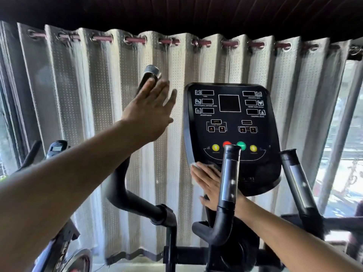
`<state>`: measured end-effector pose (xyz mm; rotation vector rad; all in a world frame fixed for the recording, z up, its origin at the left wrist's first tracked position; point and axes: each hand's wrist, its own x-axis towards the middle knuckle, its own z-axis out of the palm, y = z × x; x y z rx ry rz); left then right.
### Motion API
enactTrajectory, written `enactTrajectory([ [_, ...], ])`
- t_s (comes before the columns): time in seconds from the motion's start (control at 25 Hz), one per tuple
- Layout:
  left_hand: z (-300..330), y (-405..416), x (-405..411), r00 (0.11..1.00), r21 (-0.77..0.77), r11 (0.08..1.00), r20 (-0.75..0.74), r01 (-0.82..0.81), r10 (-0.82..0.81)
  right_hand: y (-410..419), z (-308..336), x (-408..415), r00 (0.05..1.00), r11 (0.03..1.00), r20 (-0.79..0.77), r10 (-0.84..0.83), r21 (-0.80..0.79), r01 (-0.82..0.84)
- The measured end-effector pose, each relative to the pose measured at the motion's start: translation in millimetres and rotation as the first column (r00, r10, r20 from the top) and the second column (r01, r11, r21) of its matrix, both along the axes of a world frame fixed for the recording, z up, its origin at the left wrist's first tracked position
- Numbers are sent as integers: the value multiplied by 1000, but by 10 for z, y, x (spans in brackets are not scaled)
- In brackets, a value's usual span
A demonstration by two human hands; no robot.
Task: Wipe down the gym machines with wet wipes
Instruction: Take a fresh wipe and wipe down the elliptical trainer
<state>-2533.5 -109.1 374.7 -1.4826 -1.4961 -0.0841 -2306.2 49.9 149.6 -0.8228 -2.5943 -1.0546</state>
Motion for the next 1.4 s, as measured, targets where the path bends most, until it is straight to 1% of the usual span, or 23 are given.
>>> enactTrajectory([
  [0.08,-53,174,248,1000,-152,988,7,26,-25,27,248,-305,985,998,-166,-37,-64,27],
  [0.16,-168,389,469,995,-312,948,90,65,-38,19,387,-542,963,998,-266,-51,-55,37],
  [0.24,-361,622,577,979,-401,907,198,126,-49,-60,158,-549,963,997,-260,-72,-57,59],
  [0.28,-481,744,595,964,-415,895,258,164,-56,-128,-6,-454,966,991,-223,-132,-68,119],
  [0.32,-606,860,609,943,-414,886,326,211,-73,-190,-181,-340,951,982,-254,-174,-113,150],
  [0.36,-738,959,626,916,-401,878,391,262,-95,-225,-307,-177,901,979,-395,-180,-164,123],
  [0.4,-862,1044,640,891,-384,871,438,307,-121,-281,-381,11,781,977,-592,-198,-185,108],
  [0.44,-979,1121,650,872,-371,865,469,338,-139,-309,-519,236,729,976,-653,-205,-196,98],
  [0.52,-1144,1270,643,836,-335,861,522,383,-169,-218,-528,617,719,931,-593,-363,-254,260],
  [0.56,-1174,1348,619,813,-298,867,552,399,-185,-131,-468,790,662,916,-634,-401,-252,314],
  [0.6,-1187,1436,607,789,-252,876,580,412,-204,-66,-383,944,568,909,-713,-410,-266,321],
  [0.68,-1167,1616,587,744,-152,895,622,419,-242,67,-252,1049,416,895,-795,-441,-352,275],
  [0.76,-1136,1801,575,717,-79,902,638,424,-281,-29,-109,773,450,904,-785,-426,-344,255],
  [0.84,-1139,1958,571,708,-23,909,635,417,-308,-15,-201,376,559,949,-770,-308,-290,124],
  [0.88,-1143,2008,565,700,4,910,638,414,-321,124,-307,185,589,946,-751,-300,-312,83],
  [0.96,-1174,2086,564,657,61,895,658,441,-368,771,-754,-151,653,896,-654,-382,-436,87],
  [1.0,-1189,2113,556,631,84,882,667,464,-396,864,-814,-234,700,870,-619,-357,-494,8],
  [1.08,-1210,2119,544,609,103,864,669,493,-426,575,-769,-40,672,871,-640,-373,-491,17],
  [1.16,-1232,2110,549,617,118,864,653,490,-439,-48,-324,243,656,940,-703,-274,-339,28],
  [1.24,-1263,2113,574,630,124,871,643,475,-435,-72,-145,674,630,961,-727,-275,-223,162],
  [1.28,-1267,2118,583,632,131,874,641,469,-435,37,-43,903,613,932,-703,-362,-253,260],
  [1.36,-1269,2120,580,629,141,874,642,465,-438,326,107,1054,416,822,-709,-569,-493,285],
  [1.4,-1276,2124,582,629,145,873,640,466,-442,374,157,1037,347,771,-689,-636,-582,258],
])
